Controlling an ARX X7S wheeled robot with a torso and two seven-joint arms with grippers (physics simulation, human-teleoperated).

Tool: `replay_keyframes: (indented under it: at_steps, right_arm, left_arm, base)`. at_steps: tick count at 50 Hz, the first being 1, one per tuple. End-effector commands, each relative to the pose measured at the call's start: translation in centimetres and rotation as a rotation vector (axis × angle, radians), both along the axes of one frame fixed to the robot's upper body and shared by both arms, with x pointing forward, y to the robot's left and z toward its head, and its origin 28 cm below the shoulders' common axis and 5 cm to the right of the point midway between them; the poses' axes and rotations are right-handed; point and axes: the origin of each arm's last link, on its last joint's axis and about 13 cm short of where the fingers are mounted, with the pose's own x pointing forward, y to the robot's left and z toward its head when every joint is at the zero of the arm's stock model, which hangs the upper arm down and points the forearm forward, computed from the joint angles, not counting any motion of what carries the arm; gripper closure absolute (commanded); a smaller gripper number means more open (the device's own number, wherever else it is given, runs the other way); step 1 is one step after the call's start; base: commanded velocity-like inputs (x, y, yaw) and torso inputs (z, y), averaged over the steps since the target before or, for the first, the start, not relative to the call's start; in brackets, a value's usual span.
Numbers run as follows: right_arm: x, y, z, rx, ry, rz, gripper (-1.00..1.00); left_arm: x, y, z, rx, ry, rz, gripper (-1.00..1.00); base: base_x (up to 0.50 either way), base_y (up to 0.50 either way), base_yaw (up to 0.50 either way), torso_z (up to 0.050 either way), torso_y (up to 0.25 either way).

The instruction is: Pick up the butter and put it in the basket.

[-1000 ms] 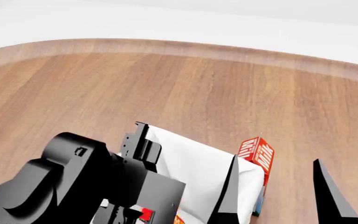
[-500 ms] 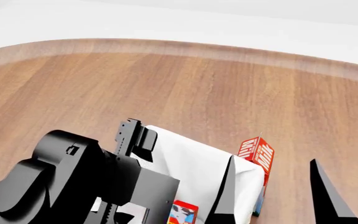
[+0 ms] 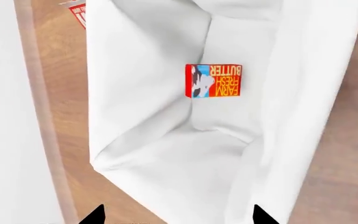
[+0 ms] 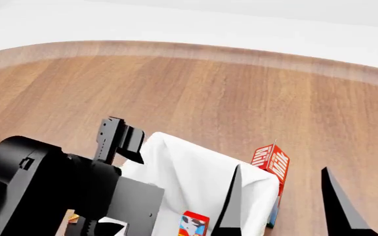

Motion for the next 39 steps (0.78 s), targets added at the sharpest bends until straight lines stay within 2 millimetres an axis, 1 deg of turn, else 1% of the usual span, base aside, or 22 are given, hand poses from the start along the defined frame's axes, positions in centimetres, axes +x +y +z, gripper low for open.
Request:
replay_keyframes:
  at_steps: [1, 2, 4, 7, 8, 11, 13, 15, 17, 18, 20, 26, 28, 29, 30, 31, 33, 34, 36, 37, 38, 39]
  right_arm:
    - [0.6, -0.2, 0.0, -0.012, -0.048, -0.015, -1.0]
    - [0.6, -0.2, 0.0, -0.012, -0.048, -0.015, -1.0]
    - [0.6, -0.2, 0.0, -0.012, -0.048, -0.016, -1.0]
    - [0.6, -0.2, 0.1, -0.013, -0.049, -0.016, -1.0]
    - [0.5, -0.1, 0.1, -0.014, -0.049, -0.015, -1.0]
    - [0.5, -0.1, 0.0, -0.016, -0.047, -0.013, -1.0]
    - [0.5, 0.0, -0.1, -0.019, -0.044, -0.01, -1.0]
    - [0.5, 0.1, -0.1, -0.021, -0.043, -0.009, -1.0]
    - [0.5, 0.1, -0.1, -0.022, -0.042, -0.009, -1.0]
    - [0.5, 0.1, 0.0, -0.023, -0.04, -0.01, -1.0]
    - [0.5, 0.1, 0.0, -0.025, -0.04, -0.009, -1.0]
    - [0.6, 0.0, 0.1, -0.032, -0.047, -0.015, -1.0]
    - [0.6, 0.0, 0.2, -0.032, -0.048, -0.015, -1.0]
    - [0.6, 0.0, 0.1, -0.032, -0.048, -0.017, -1.0]
    - [0.5, 0.0, 0.2, -0.033, -0.048, -0.017, -1.0]
    - [0.6, 0.0, 0.1, -0.034, -0.049, -0.017, -1.0]
    - [0.6, 0.0, 0.2, -0.035, -0.051, -0.017, -1.0]
    - [0.5, 0.0, 0.2, -0.036, -0.051, -0.017, -1.0]
    - [0.5, 0.0, 0.2, -0.036, -0.05, -0.018, -1.0]
    - [0.6, 0.0, 0.1, -0.037, -0.05, -0.018, -1.0]
    - [0.6, 0.0, 0.1, -0.037, -0.05, -0.018, -1.0]
    - [0.6, 0.1, 0.2, -0.038, -0.049, -0.016, -1.0]
  left_arm:
    - [-1.9, 1.8, 1.8, -0.063, -0.106, 0.001, -1.0]
    - [-1.9, 2.1, 1.8, -0.054, -0.138, -0.005, -1.0]
    - [-2.4, 2.5, 1.8, -0.123, -0.15, -0.009, -1.0]
    - [-2.7, 3.0, 1.7, -0.181, -0.226, -0.003, -1.0]
    - [-2.6, 3.2, 1.5, -0.263, -0.284, 0.038, -1.0]
    - [-2.8, 3.5, 1.2, -0.343, -0.33, 0.031, -1.0]
    - [-2.9, 3.7, 0.8, -0.43, -0.39, 0.08, -1.0]
    - [-3.5, 4.0, 0.1, -0.478, -0.418, 0.058, -1.0]
    - [-3.8, 4.1, -0.3, -0.525, -0.435, 0.074, -1.0]
    - [-4.1, 4.2, -0.6, -0.597, -0.455, 0.1, -1.0]
    - [-4.2, 4.4, -0.7, -0.672, -0.466, 0.166, -1.0]
    - [-6.2, 4.8, -1.8, -0.954, -0.484, 0.275, -1.0]
    - [-6.5, 4.9, -2.3, -0.969, -0.515, 0.283, -1.0]
    - [-6.8, 4.8, -2.3, -1.046, -0.525, 0.309, -1.0]
    - [-7.1, 4.8, -2.5, -1.082, -0.518, 0.324, -1.0]
    - [-7.6, 4.7, -2.9, -1.114, -0.541, 0.312, -1.0]
    - [-8.0, 4.6, -3.3, -1.126, -0.552, 0.318, -1.0]
    - [-8.6, 4.6, -3.7, -1.182, -0.552, 0.341, -1.0]
    - [-8.9, 4.5, -3.9, -1.178, -0.565, 0.326, -1.0]
    - [-9.9, 4.3, -4.6, -1.235, -0.574, 0.319, -1.0]
    - [-10.1, 4.3, -4.7, -1.255, -0.571, 0.317, -1.0]
    - [-10.7, 4.1, -5.3, -1.318, -0.558, 0.319, -1.0]
  base:
    - [0.0, 0.0, 0.0, 0.0, 0.0]
    - [0.0, 0.0, 0.0, 0.0, 0.0]
    - [0.0, 0.0, 0.0, 0.0, 0.0]
    - [0.0, 0.0, 0.0, 0.0, 0.0]
    - [0.0, 0.0, 0.0, 0.0, 0.0]
    - [0.0, 0.0, 0.0, 0.0, 0.0]
    - [0.0, 0.0, 0.0, 0.0, 0.0]
    - [0.0, 0.0, 0.0, 0.0, 0.0]
    - [0.0, 0.0, 0.0, 0.0, 0.0]
    - [0.0, 0.0, 0.0, 0.0, 0.0]
    - [0.0, 0.0, 0.0, 0.0, 0.0]
    - [0.0, 0.0, 0.0, 0.0, 0.0]
    - [0.0, 0.0, 0.0, 0.0, 0.0]
    - [0.0, 0.0, 0.0, 0.0, 0.0]
    - [0.0, 0.0, 0.0, 0.0, 0.0]
    - [0.0, 0.0, 0.0, 0.0, 0.0]
    - [0.0, 0.0, 0.0, 0.0, 0.0]
    - [0.0, 0.0, 0.0, 0.0, 0.0]
    - [0.0, 0.0, 0.0, 0.0, 0.0]
    - [0.0, 0.0, 0.0, 0.0, 0.0]
    - [0.0, 0.0, 0.0, 0.0, 0.0]
    - [0.0, 0.0, 0.0, 0.0, 0.0]
